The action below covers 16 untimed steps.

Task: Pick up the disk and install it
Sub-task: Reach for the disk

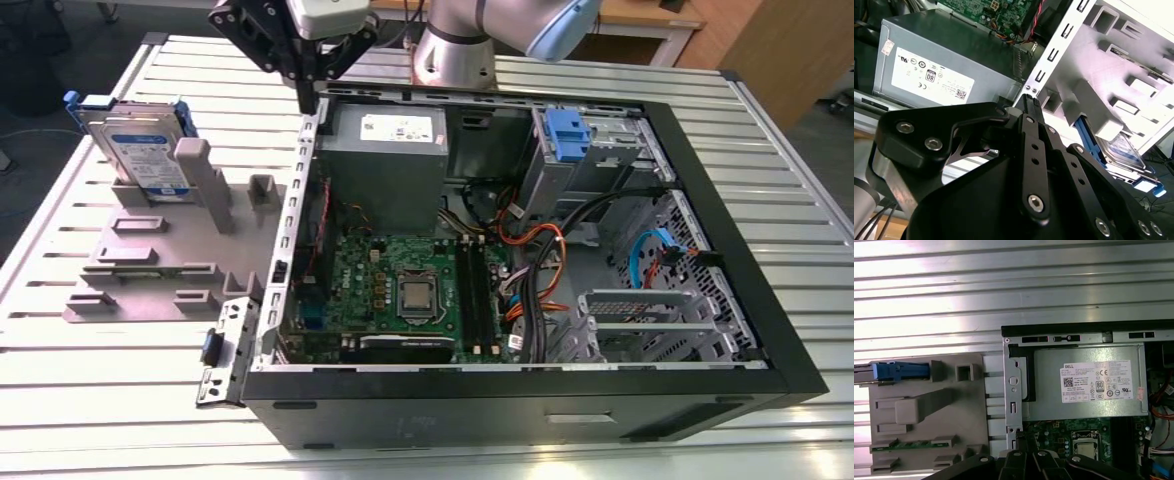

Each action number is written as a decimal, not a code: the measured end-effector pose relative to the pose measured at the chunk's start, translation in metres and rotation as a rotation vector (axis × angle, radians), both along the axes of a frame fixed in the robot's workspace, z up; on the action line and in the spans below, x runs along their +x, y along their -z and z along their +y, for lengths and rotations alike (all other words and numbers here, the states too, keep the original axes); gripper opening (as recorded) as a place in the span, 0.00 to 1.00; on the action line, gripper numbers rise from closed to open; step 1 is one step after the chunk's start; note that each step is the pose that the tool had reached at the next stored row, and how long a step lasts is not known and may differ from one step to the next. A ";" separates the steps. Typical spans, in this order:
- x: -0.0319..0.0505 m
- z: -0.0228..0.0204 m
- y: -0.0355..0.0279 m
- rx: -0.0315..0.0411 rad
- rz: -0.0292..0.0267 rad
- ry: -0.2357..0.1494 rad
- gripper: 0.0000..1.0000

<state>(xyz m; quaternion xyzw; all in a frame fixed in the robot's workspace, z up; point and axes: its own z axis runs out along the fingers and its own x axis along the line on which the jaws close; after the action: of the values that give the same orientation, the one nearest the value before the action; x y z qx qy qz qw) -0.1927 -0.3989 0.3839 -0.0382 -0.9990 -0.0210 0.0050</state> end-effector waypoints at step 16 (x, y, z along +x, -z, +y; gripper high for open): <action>-0.0029 0.0000 0.0009 0.0001 0.0024 0.000 0.11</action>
<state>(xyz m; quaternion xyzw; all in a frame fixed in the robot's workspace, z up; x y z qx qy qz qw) -0.1956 -0.3989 0.3829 -0.0383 -0.9990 -0.0210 0.0062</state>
